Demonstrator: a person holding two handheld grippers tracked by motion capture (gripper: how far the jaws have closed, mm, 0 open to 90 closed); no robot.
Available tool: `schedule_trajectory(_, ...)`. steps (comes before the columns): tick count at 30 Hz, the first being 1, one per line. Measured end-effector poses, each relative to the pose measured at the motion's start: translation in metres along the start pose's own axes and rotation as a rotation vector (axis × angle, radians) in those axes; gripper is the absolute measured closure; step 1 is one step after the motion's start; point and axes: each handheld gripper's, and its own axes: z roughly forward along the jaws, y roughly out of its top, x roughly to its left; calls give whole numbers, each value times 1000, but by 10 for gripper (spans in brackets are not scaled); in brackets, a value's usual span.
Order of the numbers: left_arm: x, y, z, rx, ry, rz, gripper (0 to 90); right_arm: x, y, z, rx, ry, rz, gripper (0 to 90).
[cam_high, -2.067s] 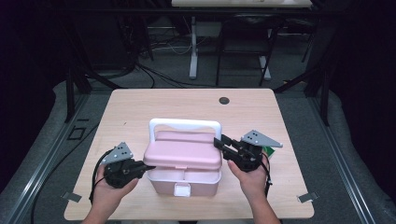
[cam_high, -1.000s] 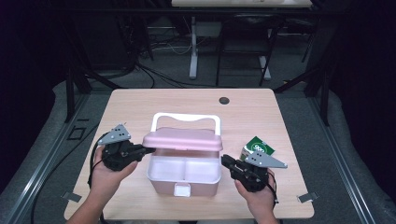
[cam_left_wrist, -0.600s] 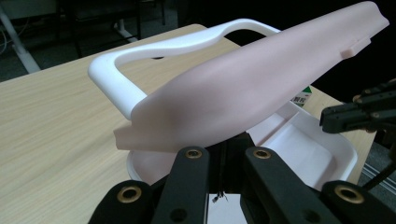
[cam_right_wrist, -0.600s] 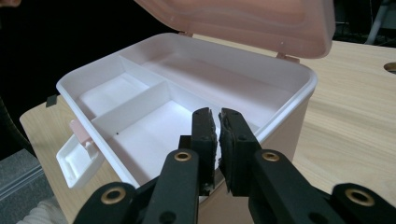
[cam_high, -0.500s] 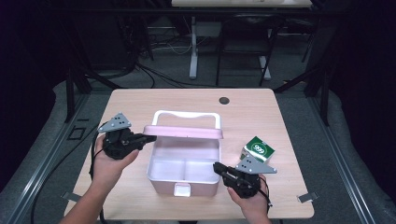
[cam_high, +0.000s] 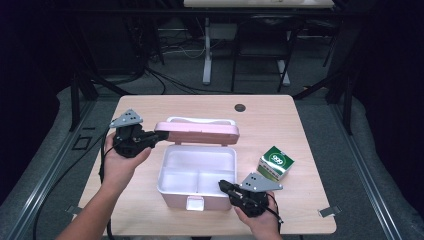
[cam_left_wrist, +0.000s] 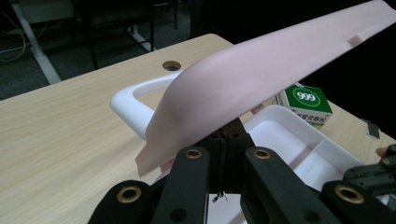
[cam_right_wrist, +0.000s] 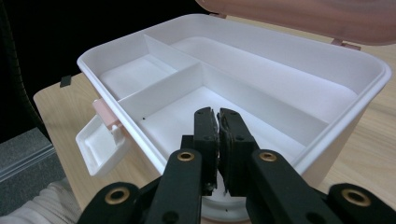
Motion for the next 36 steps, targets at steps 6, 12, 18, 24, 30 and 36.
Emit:
schedule_trajectory(6,2,12,6,-1,28,14,898,-1,0,2,3,3,-2,877)
schedule_trajectory(12,6,20,12,4,53,16,890,-4,2,3,10,1,1,900)
schedule_trajectory(18,11,23,16,8,77,17,879,-8,2,2,28,9,8,900)
schedule_trajectory(24,17,25,20,14,94,5,879,-9,3,1,46,11,-2,900)
schedule_trajectory(30,22,29,24,23,110,-6,874,-11,2,-1,46,11,-1,900)
schedule_trajectory(36,24,28,31,44,126,-1,854,-11,1,-1,36,10,13,900)
